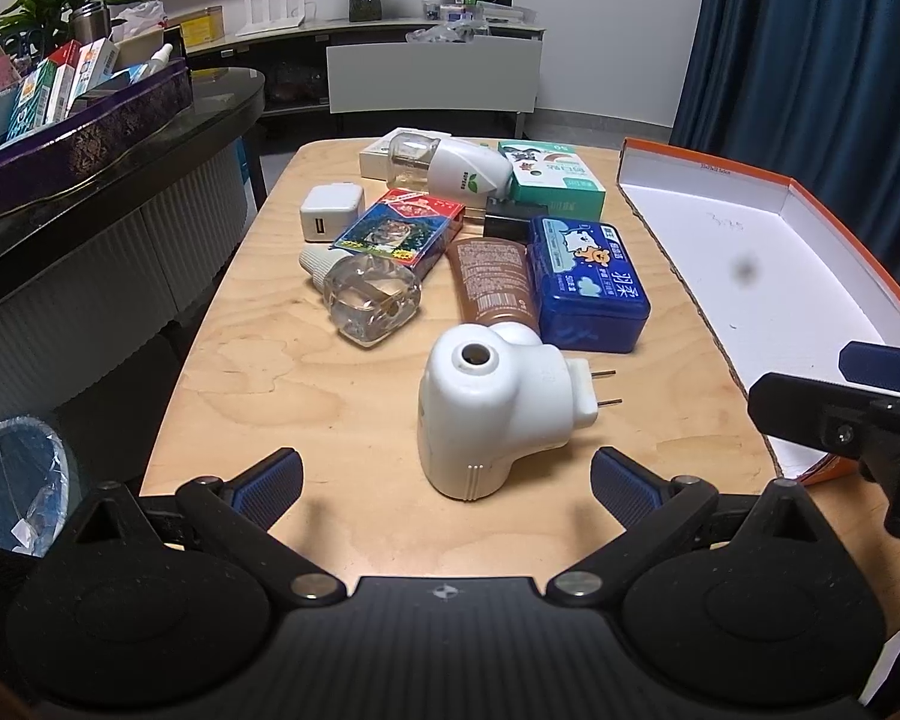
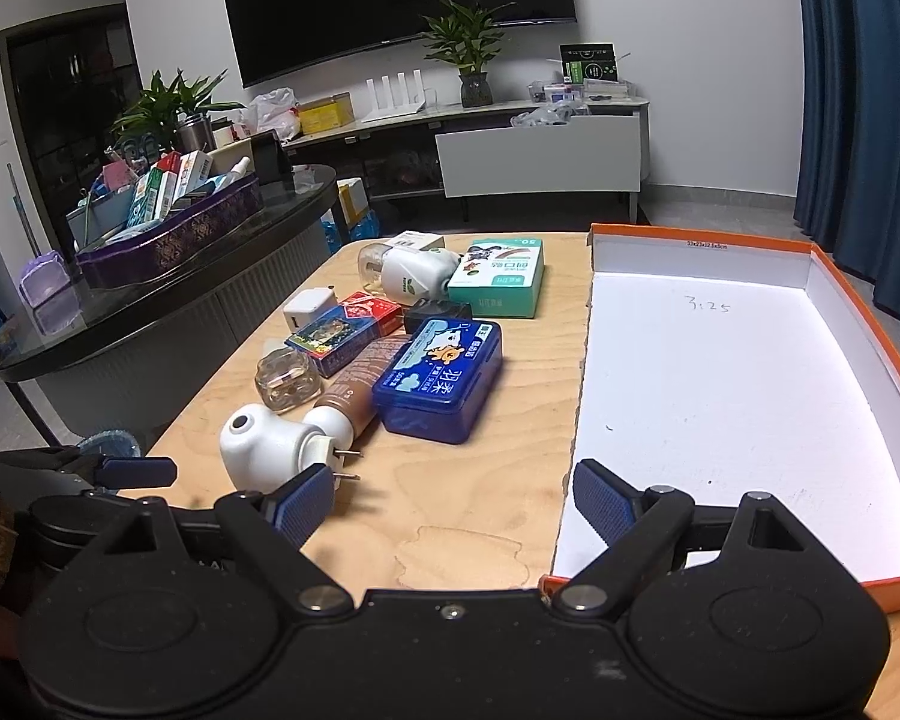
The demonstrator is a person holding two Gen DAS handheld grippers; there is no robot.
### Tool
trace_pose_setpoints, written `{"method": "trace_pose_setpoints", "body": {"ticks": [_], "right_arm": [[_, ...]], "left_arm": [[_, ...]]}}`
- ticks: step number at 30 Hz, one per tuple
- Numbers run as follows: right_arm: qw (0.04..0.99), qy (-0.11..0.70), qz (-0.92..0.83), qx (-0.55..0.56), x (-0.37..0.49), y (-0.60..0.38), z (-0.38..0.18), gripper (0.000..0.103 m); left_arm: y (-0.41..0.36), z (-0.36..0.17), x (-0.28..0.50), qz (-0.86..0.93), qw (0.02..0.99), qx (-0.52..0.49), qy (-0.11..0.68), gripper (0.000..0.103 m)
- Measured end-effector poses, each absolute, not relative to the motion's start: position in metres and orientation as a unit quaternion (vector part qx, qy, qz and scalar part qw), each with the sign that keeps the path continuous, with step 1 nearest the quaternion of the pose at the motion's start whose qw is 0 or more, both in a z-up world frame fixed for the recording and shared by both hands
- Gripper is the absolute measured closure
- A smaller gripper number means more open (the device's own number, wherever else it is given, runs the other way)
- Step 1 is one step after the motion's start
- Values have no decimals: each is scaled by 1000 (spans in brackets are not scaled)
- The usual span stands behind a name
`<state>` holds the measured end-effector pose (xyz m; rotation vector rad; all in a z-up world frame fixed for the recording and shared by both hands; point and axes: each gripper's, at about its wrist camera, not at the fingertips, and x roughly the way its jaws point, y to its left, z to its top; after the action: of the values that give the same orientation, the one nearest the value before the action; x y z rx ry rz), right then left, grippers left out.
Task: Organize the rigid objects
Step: 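Move the left tool toward the white plug-in diffuser, then grasp the white diffuser with the left tool while the right tool grasps the blue tin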
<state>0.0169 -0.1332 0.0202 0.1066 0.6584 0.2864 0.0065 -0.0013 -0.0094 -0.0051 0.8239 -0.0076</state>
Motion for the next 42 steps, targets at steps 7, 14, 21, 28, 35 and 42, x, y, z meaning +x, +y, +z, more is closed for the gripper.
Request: {"method": "trace_pose_setpoints", "body": {"ticks": [7, 14, 21, 28, 35, 42], "right_arm": [[934, 325, 138, 55, 19, -135, 19, 1], [932, 330, 137, 60, 22, -136, 17, 1], [929, 337, 136, 64, 24, -137, 14, 1], [928, 340, 136, 67, 25, -138, 13, 1], [927, 344, 132, 75, 28, -142, 11, 1], [925, 348, 132, 78, 31, -142, 9, 1]], "left_arm": [[-1, -11, 9, -6, 912, -4, 410, 0], [-1, -14, 12, -10, 903, -10, 430, 0], [-1, -17, 14, -10, 908, -7, 419, 0], [-1, -19, 18, -18, 909, -10, 416, 0], [-1, -26, 25, -28, 915, 6, 403, 2], [-7, -27, 24, -61, 922, 11, 381, 41]]}}
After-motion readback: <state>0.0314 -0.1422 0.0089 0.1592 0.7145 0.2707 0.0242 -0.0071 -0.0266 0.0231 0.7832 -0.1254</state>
